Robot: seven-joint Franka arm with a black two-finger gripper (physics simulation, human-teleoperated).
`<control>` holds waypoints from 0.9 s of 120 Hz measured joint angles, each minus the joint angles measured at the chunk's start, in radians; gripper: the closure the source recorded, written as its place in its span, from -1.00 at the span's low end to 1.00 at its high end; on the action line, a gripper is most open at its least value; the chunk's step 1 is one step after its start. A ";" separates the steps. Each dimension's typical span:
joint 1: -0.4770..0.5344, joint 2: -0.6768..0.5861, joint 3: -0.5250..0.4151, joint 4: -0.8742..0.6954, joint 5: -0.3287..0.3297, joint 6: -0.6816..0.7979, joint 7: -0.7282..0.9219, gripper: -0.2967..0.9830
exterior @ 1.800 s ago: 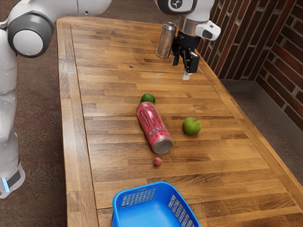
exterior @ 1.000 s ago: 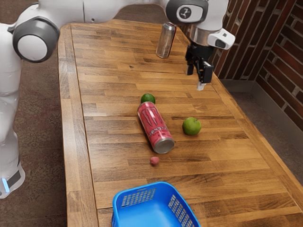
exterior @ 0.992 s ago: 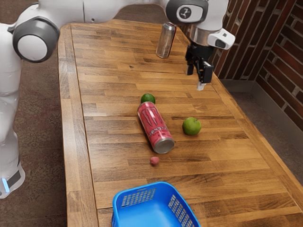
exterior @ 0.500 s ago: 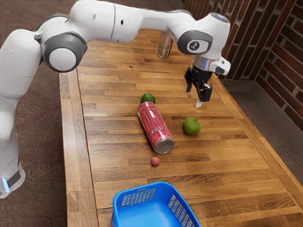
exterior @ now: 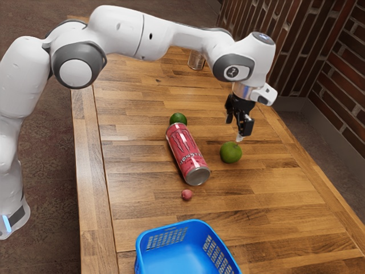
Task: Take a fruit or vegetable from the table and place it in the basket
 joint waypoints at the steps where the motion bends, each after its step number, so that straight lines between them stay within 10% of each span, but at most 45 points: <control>1: 0.000 0.000 0.000 -0.001 0.000 0.001 0.001 -0.54; 108: -0.014 0.042 -0.002 -0.083 -0.017 0.123 0.061 -0.54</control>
